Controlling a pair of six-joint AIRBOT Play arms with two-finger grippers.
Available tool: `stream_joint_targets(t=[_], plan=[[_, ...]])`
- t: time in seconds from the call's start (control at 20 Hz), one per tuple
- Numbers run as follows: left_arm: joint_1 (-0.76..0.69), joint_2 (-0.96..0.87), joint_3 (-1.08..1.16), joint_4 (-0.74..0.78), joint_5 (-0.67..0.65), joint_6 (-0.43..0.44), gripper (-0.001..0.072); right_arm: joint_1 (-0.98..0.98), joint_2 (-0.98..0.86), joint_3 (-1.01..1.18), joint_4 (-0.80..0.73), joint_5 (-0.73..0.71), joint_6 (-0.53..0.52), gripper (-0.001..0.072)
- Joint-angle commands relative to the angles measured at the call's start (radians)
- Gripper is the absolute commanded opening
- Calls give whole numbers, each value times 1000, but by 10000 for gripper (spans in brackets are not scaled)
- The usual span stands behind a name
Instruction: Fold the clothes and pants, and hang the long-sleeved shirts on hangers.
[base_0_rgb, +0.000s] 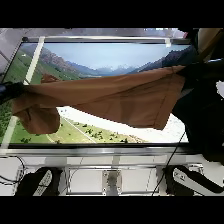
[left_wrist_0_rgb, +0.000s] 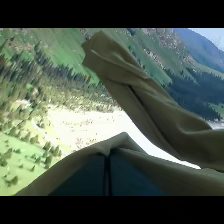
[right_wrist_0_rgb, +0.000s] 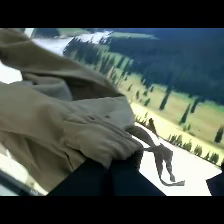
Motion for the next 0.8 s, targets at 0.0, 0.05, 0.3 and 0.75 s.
stream_joint_targets(t=[0.0, 0.05, 0.3, 0.75], plan=[[-31, -174, 35, 0, 147, 6, 6, 1, -150, 2, -15, -212, 50, 18], [-52, -227, 53, 0, 148, 7, 6, 1, -199, 2, -11, -265, 66, 19], [-183, -477, 63, 0, 208, 6, 7, 8, -434, 2, 13, -307, 89, 19], [-206, -490, 127, 0, 330, -80, 243, 74, -529, 27, 100, -712, 171, 66]])
